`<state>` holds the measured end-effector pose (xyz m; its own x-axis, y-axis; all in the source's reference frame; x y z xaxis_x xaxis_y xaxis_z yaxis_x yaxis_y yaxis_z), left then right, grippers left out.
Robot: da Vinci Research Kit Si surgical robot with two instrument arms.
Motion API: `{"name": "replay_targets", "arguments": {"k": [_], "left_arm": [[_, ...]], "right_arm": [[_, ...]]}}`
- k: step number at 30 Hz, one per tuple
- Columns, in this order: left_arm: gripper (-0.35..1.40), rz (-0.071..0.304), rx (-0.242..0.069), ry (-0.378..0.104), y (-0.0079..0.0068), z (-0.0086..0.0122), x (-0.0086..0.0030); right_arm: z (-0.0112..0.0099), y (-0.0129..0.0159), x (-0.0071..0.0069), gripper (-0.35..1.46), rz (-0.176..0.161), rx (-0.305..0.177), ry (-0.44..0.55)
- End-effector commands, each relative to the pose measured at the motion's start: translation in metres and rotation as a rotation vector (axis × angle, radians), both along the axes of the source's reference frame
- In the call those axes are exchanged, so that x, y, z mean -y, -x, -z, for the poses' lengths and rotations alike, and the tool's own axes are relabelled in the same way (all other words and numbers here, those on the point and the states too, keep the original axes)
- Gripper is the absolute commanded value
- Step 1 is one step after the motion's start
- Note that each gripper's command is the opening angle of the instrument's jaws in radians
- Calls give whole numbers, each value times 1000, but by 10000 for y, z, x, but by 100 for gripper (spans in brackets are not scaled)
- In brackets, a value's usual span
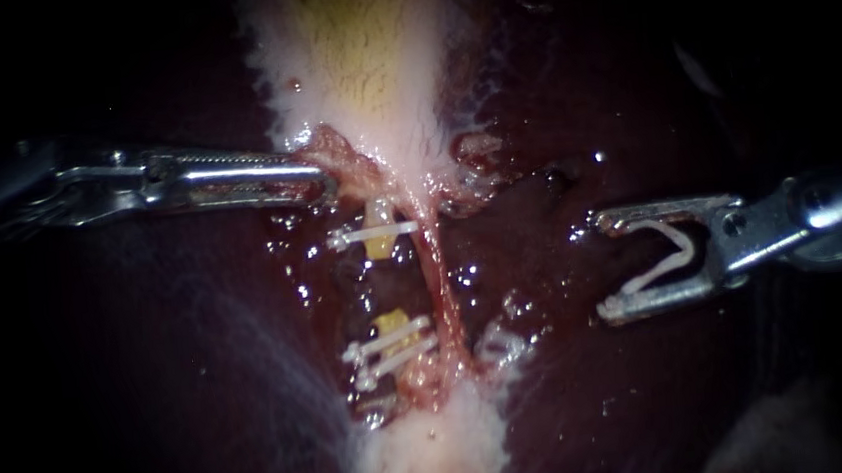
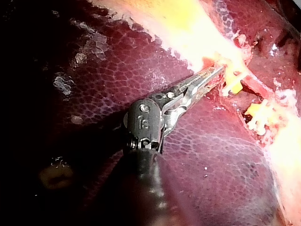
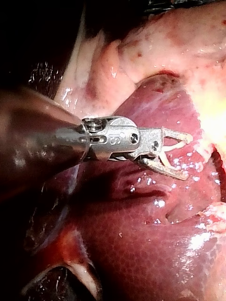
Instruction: Clipping first clip right tube
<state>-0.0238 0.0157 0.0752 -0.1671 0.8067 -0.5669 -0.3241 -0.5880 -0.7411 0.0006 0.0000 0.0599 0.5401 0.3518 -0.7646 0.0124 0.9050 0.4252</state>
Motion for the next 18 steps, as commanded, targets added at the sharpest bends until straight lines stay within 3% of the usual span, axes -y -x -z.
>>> {"name": "replay_targets", "arguments": {"k": [1, 6, 9, 12, 15, 18], "left_arm": [[-35, 0, 0, 0, 0, 0, 0], [-35, -5, 7, -14, -15, 14, -4], [-35, -6, 11, -24, -30, 37, -11], [-35, 14, 19, -34, -45, 62, -18], [-35, 28, 22, -15, -59, 82, -23], [-35, 33, 25, -11, -66, 91, -25]], "right_arm": [[0, 0, 0, 50, -1, 0, 0], [0, -1, 0, 50, -1, 0, 0], [0, -1, 1, 50, -1, 0, 0], [0, -1, 1, 50, -1, 0, 0], [0, 0, 1, 50, -1, 0, 0], [0, -1, 1, 50, -1, 1, 0]]}}
